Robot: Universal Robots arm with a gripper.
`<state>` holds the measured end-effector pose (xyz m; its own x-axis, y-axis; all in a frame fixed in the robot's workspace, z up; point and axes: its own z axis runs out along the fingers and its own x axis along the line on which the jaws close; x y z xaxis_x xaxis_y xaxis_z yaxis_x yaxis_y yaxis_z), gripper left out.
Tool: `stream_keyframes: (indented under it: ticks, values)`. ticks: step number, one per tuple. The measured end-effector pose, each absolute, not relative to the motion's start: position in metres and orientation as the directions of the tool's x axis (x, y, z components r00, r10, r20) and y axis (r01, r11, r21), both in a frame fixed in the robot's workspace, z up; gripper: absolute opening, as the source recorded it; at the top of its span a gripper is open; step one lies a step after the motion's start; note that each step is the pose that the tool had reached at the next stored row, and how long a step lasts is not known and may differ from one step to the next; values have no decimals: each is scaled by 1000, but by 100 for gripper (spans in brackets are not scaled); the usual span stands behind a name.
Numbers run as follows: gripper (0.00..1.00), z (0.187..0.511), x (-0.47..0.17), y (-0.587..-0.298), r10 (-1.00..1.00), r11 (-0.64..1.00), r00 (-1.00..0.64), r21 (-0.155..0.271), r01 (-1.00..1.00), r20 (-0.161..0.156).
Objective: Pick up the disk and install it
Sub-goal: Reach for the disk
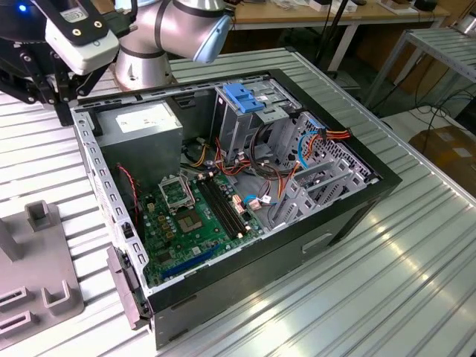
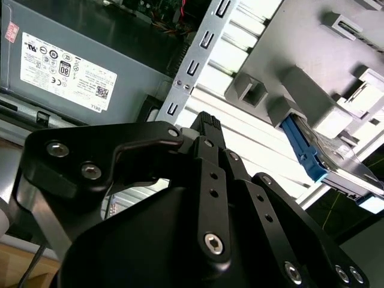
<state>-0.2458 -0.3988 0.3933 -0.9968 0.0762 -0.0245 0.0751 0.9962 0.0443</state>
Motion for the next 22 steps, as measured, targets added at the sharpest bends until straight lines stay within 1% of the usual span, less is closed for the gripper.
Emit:
stream_keyframes:
  ticks: [10,22]
  values:
    - [10,393,-270,-381,76,996,-997,44,75,-24]
    - [10,393,-342,-376,75,996,-997,44,74,-24]
